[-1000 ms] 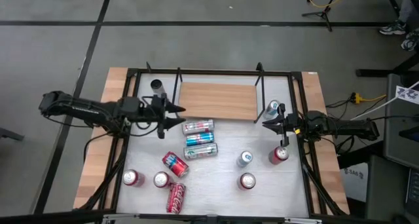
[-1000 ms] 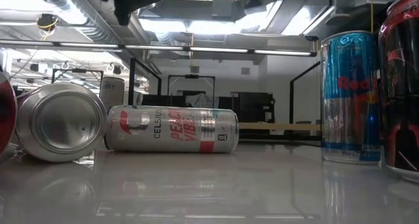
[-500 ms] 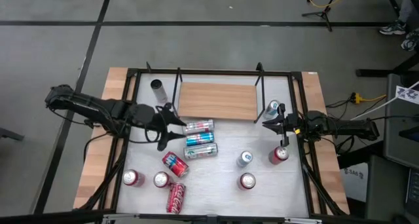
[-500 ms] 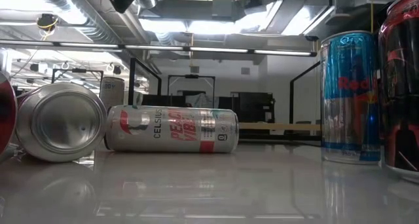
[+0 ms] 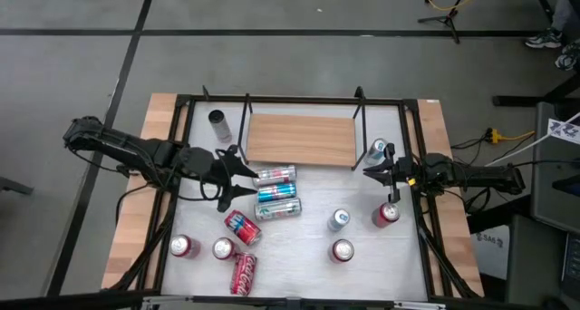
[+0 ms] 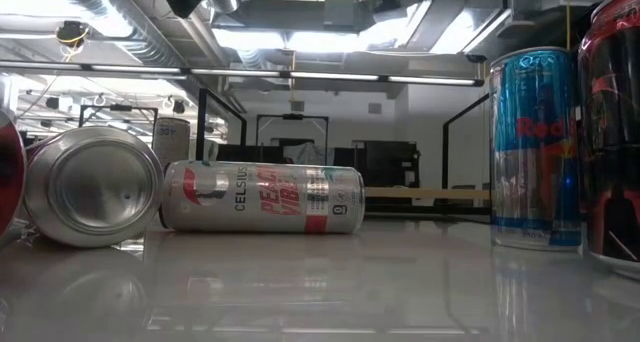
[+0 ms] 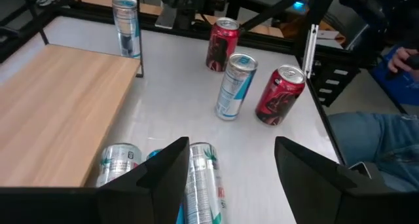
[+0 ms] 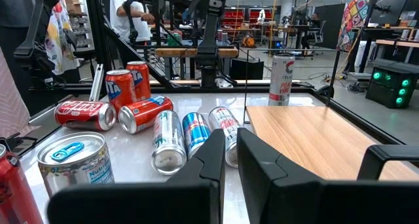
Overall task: Place canned beverage on shelf
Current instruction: Put the top red soda can on the shelf
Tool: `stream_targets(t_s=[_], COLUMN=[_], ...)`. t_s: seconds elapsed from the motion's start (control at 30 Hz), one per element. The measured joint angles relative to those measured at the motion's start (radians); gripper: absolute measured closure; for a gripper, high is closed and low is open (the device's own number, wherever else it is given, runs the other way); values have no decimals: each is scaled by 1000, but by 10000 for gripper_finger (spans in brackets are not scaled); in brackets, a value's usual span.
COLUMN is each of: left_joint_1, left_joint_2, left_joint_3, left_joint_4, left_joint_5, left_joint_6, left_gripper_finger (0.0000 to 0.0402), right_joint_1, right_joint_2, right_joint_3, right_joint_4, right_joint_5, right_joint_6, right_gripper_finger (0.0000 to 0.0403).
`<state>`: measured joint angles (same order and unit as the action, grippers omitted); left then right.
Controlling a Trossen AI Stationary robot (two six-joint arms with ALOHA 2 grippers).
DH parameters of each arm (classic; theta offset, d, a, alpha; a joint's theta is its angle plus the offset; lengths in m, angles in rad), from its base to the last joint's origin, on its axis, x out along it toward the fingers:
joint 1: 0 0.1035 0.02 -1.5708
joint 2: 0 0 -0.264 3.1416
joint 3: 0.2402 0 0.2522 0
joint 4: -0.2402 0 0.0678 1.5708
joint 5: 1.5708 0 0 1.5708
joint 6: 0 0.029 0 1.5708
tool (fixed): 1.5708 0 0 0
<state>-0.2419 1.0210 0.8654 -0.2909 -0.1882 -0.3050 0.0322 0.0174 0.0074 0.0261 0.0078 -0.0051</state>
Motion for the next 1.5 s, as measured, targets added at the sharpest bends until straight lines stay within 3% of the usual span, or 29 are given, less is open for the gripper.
stream_targets(t_s=[0.23,0.43,0.63,0.97,1.03,1.2,1.5], left_joint_1=[4,4,0,6,5,-2,-45], left_joint_2=[0,0,0,0,0,27,211], left_joint_3=[0,0,0,0,0,2,1], left_joint_4=[0,0,-14,-23,-25,-128,-301], left_joint_5=[-19,-52,-299,-262,-221,47,266], left_joint_6=[0,0,-188,-170,-205,-140,-145], left_gripper_finger=[173,130,74,58,58,58,58], right_joint_1=[0,0,0,0,0,0,0], right_joint_2=[0,0,0,0,0,0,0], right_joint_3=[0,0,0,0,0,0,0], right_joint_4=[0,0,0,0,0,0,0], right_joint_5=[0,0,0,0,0,0,0], right_joint_6=[0,0,0,0,0,0,0], right_gripper_finger=[370,370,370,370,370,370,370])
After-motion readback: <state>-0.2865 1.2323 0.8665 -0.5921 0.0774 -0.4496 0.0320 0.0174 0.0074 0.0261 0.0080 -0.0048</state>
